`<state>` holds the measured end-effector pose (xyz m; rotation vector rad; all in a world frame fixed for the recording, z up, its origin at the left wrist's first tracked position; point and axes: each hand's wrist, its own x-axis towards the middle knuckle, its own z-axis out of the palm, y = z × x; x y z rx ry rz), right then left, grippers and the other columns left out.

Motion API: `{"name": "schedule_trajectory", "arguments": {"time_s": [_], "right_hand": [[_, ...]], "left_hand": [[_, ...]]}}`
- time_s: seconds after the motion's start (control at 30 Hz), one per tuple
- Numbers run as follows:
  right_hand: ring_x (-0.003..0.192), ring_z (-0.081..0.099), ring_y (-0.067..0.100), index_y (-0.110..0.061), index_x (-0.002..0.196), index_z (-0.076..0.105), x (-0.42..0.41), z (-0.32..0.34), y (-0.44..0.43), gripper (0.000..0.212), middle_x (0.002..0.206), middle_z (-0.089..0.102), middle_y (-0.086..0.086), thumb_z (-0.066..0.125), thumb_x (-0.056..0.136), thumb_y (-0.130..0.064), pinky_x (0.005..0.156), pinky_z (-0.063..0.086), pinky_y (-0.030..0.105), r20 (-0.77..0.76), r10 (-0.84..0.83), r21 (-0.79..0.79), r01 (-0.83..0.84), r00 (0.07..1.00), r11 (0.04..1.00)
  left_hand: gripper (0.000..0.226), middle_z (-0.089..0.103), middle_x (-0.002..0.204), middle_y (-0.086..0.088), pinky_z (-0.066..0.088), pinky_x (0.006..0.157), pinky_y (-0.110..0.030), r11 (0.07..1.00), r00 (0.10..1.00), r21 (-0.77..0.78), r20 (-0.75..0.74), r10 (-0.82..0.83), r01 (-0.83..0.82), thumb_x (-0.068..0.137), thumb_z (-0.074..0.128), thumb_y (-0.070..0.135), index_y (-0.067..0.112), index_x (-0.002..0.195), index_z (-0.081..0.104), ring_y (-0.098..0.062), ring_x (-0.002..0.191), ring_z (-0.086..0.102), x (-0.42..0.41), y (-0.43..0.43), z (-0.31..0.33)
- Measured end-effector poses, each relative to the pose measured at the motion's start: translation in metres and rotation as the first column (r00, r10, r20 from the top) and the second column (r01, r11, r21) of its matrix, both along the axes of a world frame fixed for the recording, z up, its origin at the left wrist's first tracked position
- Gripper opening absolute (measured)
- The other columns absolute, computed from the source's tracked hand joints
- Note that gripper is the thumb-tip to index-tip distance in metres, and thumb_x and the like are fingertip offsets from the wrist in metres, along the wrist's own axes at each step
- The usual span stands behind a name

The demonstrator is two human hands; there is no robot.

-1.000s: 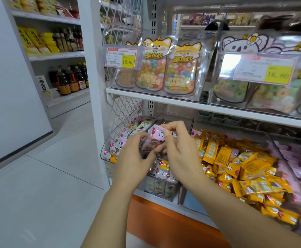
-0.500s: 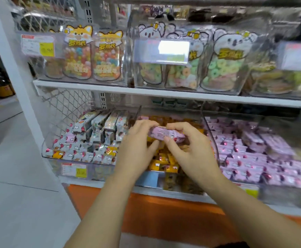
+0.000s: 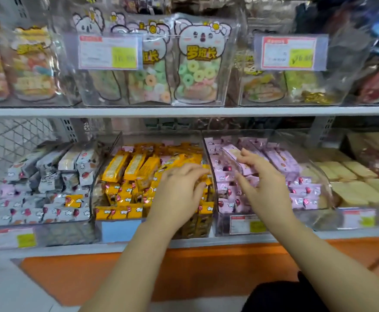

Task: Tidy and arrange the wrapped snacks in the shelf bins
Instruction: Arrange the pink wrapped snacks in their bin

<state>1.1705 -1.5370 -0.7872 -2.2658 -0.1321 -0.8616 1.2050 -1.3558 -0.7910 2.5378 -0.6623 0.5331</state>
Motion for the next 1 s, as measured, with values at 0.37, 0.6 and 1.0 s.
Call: {"name": "schedule_trajectory", "arguments": {"time_s": [0.37, 0.6, 1.0], "right_hand": [[0.131, 0.04, 0.023, -0.021, 0.131, 0.053, 0.035, -0.006, -0.035, 0.038, 0.14, 0.05, 0.002, 0.05, 0.094, -0.028, 0.101, 0.019, 0.037, -0.202, -0.3, -0.554, 0.144, 0.932, 0.82], [0.131, 0.031, 0.026, -0.021, 0.147, 0.025, 0.031, 0.002, -0.037, 0.052, 0.15, 0.032, 0.001, 0.03, 0.099, -0.041, 0.102, 0.022, 0.039, -0.281, -0.445, -0.685, 0.148, 0.85, 0.714], [0.118, 0.046, 0.02, -0.027, 0.12, 0.061, 0.014, 0.031, 0.065, 0.031, 0.122, 0.061, -0.006, 0.049, 0.093, -0.036, 0.097, 0.026, 0.038, -0.23, 0.016, -0.452, -0.121, 0.973, 0.884]], "left_hand": [[0.035, 0.045, 0.14, 0.017, 0.007, 0.115, -0.036, 0.994, 0.998, 0.106, -0.059, -0.01, 0.016, 0.1, 0.039, 0.032, 0.039, 0.132, 0.051, -0.007, 0.13, 0.038, 0.009, -0.022, -0.006], [0.037, 0.04, 0.143, 0.018, 0.001, 0.116, -0.034, 0.99, 0.996, 0.126, -0.07, -0.053, 0.062, 0.1, 0.038, 0.03, 0.038, 0.136, 0.046, -0.005, 0.135, 0.03, 0.001, -0.014, -0.003], [0.035, 0.063, 0.111, 0.013, 0.029, 0.106, -0.04, 0.999, 0.997, -0.015, 0.067, 0.038, -0.037, 0.091, 0.037, 0.034, 0.027, 0.105, 0.068, -0.012, 0.106, 0.057, -0.011, 0.067, -0.006]]}}
